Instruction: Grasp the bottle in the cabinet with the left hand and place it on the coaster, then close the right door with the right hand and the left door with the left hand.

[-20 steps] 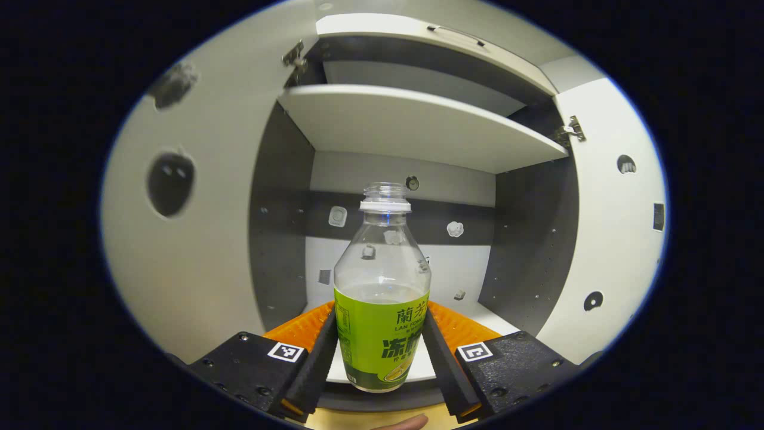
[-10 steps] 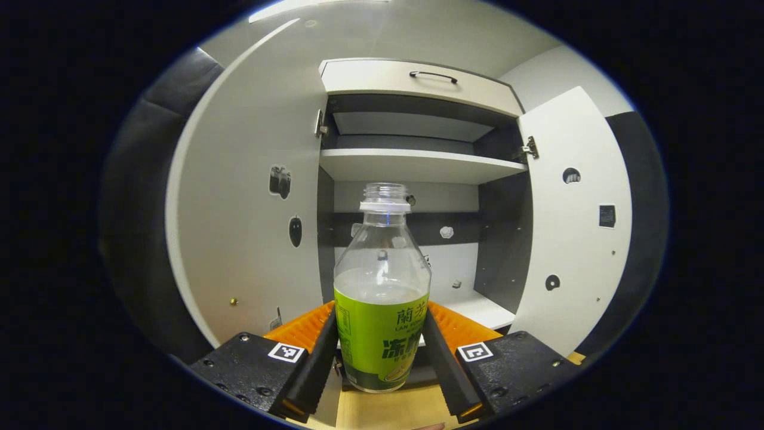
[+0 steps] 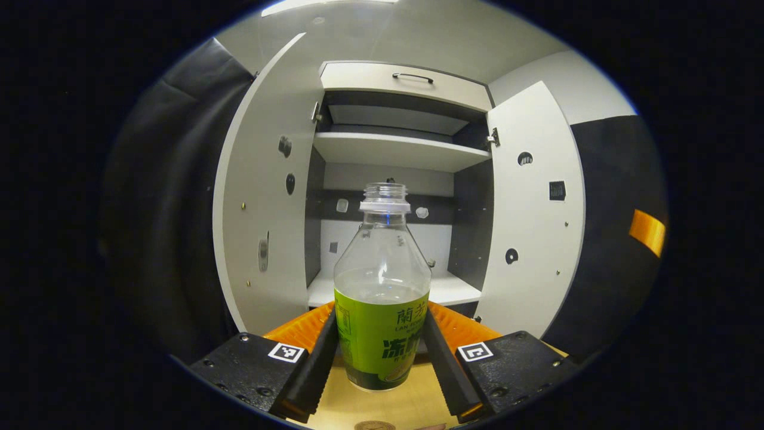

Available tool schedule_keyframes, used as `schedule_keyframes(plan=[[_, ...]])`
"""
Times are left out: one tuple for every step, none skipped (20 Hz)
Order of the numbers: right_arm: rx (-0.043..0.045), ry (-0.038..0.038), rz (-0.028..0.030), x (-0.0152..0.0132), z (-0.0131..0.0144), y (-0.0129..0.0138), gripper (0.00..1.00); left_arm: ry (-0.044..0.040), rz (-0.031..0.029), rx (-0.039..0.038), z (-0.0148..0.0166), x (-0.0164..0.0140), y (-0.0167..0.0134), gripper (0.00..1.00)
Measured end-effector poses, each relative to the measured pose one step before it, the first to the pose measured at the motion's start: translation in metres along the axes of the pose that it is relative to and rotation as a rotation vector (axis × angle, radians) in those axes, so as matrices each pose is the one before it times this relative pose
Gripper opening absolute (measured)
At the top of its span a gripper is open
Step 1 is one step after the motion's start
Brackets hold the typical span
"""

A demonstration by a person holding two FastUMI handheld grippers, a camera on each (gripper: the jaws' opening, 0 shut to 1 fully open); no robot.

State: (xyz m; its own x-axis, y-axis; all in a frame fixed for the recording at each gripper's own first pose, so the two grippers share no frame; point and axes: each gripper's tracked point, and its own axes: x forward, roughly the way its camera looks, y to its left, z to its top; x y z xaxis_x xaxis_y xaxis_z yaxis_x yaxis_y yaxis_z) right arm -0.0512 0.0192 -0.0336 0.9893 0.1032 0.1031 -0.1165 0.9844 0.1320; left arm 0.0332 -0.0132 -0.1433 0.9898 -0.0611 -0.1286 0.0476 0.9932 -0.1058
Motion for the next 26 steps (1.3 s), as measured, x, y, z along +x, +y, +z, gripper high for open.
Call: schedule_keyframes(plan=[[-0.00234,0.01067,-0.01187,0.00268,-0.00351,-0.00071,0.93,0.01618,0.01366,0.00546,-0.01621,0.00017,0.0042,0.78],[-0.00255,0.00979,-0.00822,0.00096,-0.00366,0.00038,0.93,0.01252,0.01086,0.00525,-0.01542,0.00194,0.00237,0.79],[-0.00416,0.00433,0.00137,0.00043,-0.00177,0.00261,0.98,0.01526,0.00478,0.00765,-0.01641,0.00195,0.00172,0.79],[-0.00492,0.00294,0.0033,0.0001,-0.00174,0.00244,0.98,0.00697,0.00245,0.00451,-0.01309,0.00307,0.00171,0.79],[-0.00666,0.00278,-0.00153,-0.00015,-0.00186,0.00132,0.98,0.00463,0.00308,0.0036,-0.01466,0.00257,0.00208,0.79],[-0.00676,0.00172,-0.00228,0.00019,-0.00202,0.00098,0.98,0.0081,0.00394,-0.00815,-0.01441,0.00262,0.00301,0.79],[-0.00557,0.00391,-0.00087,0.0,-0.00206,0.00175,0.98,0.00443,-0.00223,-0.00682,-0.01557,0.00044,0.00071,0.79],[-0.00219,0.00857,-0.00049,0.0007,-0.00331,0.0016,0.98,0.0247,-0.00248,0.00181,-0.01862,-0.00052,0.00101,0.79],[-0.00141,0.01112,-0.00014,-0.00011,-0.00368,0.00217,0.93,0.00871,-0.00014,0.01454,-0.01794,0.00021,0.00341,0.8],[0.001,0.01276,0.00087,0.00018,-0.00397,0.00227,0.93,0.012,0.00023,0.01849,-0.01554,-0.00057,0.00294,0.8],[-0.00189,0.0102,-0.00358,0.0003,-0.00357,0.00117,0.98,0.00866,-0.00293,0.01757,-0.01722,-0.00053,0.00171,0.8],[-0.00129,0.01168,-0.00317,0.00093,-0.00419,0.00076,0.98,0.03094,-0.0101,0.00982,-0.01941,-0.00153,-0.00068,0.8],[0.00026,0.01123,-0.00151,0.00095,-0.00407,0.00206,1.0,0.02375,-0.01519,-0.00096,-0.01861,-0.00188,-0.00127,0.8],[0.00057,0.0114,-0.00093,0.00095,-0.00478,0.0024,0.98,0.02266,-0.01413,-0.01033,-0.01608,-0.0018,-0.00089,0.8],[-0.00226,0.00835,-0.00232,0.00163,-0.00295,0.00115,0.98,0.02073,-0.02022,-0.01586,-0.01576,-0.00163,-0.00154,0.8],[0.00208,0.00843,0.00007,0.00229,-0.00178,0.00199,0.98,0.01564,-0.03173,-0.02022,-0.01514,-0.00114,-0.00432,0.8],[0.01186,0.0093,-0.00195,0.00356,-0.00058,0.00255,0.98,0.01604,-0.02159,-0.01197,-0.01327,-0.00001,-0.00381,0.8],[0.01212,0.00332,-0.00379,0.00438,0.00164,0.0016,0.98,0.02557,-0.00832,0.00232,-0.0161,0.00068,0.00067,0.8],[0.00621,-0.00684,-0.00044,0.00482,0.00445,0.00242,0.98,0.02298,-0.00585,0.00575,-0.01489,0.00116,0.00121,0.8],[0.00423,-0.00955,0.00086,0.0043,0.00415,0.00361,0.98,0.01658,0.0036,0.00791,-0.01142,0.00142,0.00174,0.8],[0.00389,-0.0066,0.00059,0.00349,0.00377,0.00351,0.93,0.01713,-0.00414,0.00613,-0.01144,0.00103,-0.00043,0.8],[0.0032,-0.00683,0.00403,0.00308,0.00255,0.00376,0.93,0.00217,-0.00487,0.00516,-0.00751,0.00059,-0.00073,0.8],[0.00216,-0.0066,0.00861,0.00159,0.0024,0.00493,0.98,-0.00204,-0.00458,0.0083,-0.00509,0.00013,-0.00081,0.8],[0.00162,-0.00476,0.00885,0.00098,0.00066,0.00475,0.98,-0.01111,-0.00635,0.01157,-0.00278,0.00155,-0.00081,0.8],[0.00004,0.00042,0.0088,0.0003,-0.00047,0.00467,0.98,-0.00604,-0.00408,0.01332,-0.00373,0.00134,-0.00075,0.8],[-0.00115,0.00616,0.00807,0.00086,-0.00273,0.00388,0.93,-0.00613,-0.00268,0.00505,-0.00228,0.00101,0.00028,0.8]])
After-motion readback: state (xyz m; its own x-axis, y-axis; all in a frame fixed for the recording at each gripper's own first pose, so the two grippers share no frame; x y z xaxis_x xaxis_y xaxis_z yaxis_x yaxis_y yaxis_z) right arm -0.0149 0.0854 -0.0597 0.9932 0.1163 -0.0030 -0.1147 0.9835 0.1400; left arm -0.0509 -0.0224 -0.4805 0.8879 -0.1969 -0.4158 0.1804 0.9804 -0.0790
